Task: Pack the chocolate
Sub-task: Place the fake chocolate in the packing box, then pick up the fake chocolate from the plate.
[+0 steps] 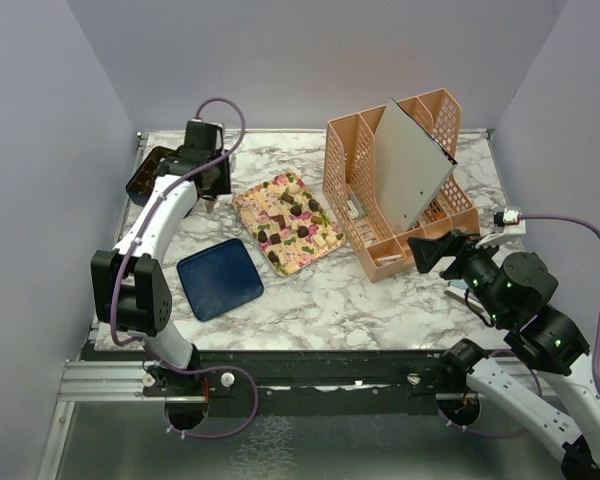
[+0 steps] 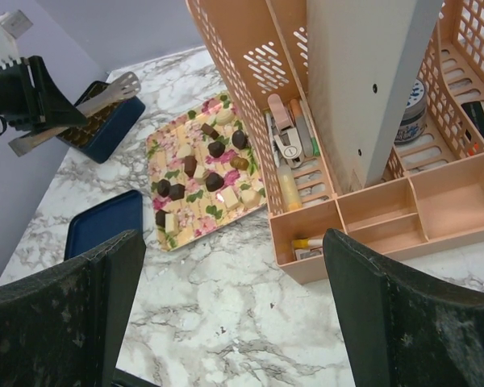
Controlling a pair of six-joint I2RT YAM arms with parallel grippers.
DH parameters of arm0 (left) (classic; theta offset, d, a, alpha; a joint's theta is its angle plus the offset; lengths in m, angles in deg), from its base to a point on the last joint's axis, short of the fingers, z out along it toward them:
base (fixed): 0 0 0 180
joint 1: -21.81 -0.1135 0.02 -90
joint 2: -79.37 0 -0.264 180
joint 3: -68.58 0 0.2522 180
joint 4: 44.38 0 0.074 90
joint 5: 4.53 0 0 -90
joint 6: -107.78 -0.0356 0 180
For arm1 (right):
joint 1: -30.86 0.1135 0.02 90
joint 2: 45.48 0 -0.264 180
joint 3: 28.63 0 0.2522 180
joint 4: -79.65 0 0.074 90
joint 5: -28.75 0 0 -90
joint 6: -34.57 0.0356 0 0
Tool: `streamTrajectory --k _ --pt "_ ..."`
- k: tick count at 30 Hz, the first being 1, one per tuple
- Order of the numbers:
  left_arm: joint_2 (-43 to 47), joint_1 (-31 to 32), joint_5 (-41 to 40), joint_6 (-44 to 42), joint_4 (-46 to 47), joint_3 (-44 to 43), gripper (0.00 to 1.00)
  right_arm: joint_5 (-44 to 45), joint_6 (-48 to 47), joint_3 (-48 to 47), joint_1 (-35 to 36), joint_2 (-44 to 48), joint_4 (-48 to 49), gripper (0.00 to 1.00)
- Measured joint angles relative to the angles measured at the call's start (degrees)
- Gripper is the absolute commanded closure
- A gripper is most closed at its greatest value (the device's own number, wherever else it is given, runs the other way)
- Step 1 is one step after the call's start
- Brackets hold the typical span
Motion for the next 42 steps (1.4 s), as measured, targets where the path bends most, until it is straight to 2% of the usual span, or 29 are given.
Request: streamTrajectory --k 6,17,28,42 --pt "0.57 8.68 0.57 -1.16 -0.63 1.99 0.60 0.42 -0.11 0.00 0.00 -0.81 0.02 0.03" --pt "3.89 15.63 0.57 -3.19 -1.60 5.55 0.58 0.61 -0.57 -0.02 0.00 -2.32 0.04 0.03" --pt "5.29 17.31 -0.17 -5.22 -1.09 15.06 0.56 0.66 -0.57 -0.02 0.00 -2.32 0.02 0.03" --pt "7.58 17.33 -1.75 -6.58 1.84 17.40 0.56 0.66 -0.57 -0.02 0.00 -2.32 0.04 0.03"
